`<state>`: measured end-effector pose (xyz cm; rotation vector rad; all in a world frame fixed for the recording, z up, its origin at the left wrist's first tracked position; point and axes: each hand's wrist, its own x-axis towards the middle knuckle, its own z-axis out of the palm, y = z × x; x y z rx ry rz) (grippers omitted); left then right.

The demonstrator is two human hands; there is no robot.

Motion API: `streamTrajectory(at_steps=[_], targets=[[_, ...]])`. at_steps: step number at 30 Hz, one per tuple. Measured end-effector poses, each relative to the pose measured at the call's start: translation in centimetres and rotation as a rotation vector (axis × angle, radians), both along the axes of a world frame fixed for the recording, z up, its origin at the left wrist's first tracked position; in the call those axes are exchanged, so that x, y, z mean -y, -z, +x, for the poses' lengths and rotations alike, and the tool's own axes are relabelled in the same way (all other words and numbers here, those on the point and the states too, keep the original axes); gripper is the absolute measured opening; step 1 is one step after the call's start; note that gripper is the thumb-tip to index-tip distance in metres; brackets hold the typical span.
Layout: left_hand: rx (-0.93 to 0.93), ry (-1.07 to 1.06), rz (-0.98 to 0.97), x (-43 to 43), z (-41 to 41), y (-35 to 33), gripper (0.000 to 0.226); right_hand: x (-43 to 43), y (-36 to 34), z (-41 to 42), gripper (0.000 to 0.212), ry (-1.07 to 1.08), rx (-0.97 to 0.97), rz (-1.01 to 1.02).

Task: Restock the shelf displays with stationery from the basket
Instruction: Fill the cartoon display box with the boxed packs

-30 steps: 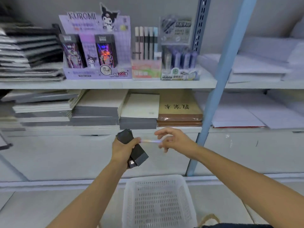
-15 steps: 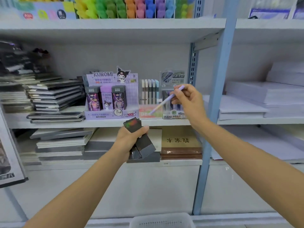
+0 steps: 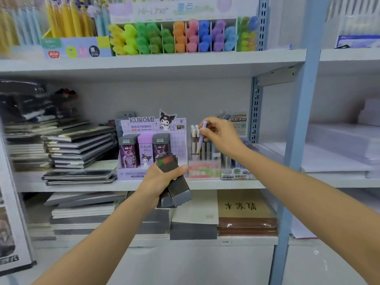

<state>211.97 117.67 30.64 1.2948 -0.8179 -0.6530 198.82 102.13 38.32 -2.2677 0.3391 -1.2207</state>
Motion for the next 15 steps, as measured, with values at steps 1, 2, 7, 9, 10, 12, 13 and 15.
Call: streamTrajectory(at_steps=[1, 2, 7, 9, 10, 12, 13, 15], targets=[[0.000, 0.005, -0.001, 0.1, 0.3, 0.1, 0.047, 0.2, 0.0, 0.2, 0.013, 0.008, -0.023, -0.012], [0.000, 0.011, -0.002, 0.2, 0.5, 0.2, 0.047, 0.3, 0.0, 0.4, 0.013, 0.012, -0.036, -0.014], [-0.009, 0.016, 0.010, 0.5, 1.1, 0.3, 0.055, 0.8, -0.4, 0.5, 0.012, -0.015, -0.026, 0.068], [-0.014, 0.012, 0.008, 0.6, 1.1, 0.2, 0.055, 0.6, -0.5, 0.9, 0.009, -0.021, -0.052, 0.031], [-0.016, 0.012, 0.005, 0.6, 1.2, 0.2, 0.055, 0.5, -0.6, 1.2, 0.008, -0.021, -0.078, 0.003], [-0.017, 0.018, 0.000, 0.6, 1.2, 0.1, 0.054, 0.4, -0.9, 1.5, 0.011, -0.014, -0.136, -0.040], [-0.016, 0.020, -0.003, 0.6, 1.3, 0.1, 0.053, 0.5, -1.1, 1.6, 0.012, -0.013, -0.163, -0.049], [-0.011, 0.018, -0.004, 0.5, 1.3, 0.0, 0.050, 0.6, -1.5, 1.6, 0.013, -0.017, -0.196, -0.044]])
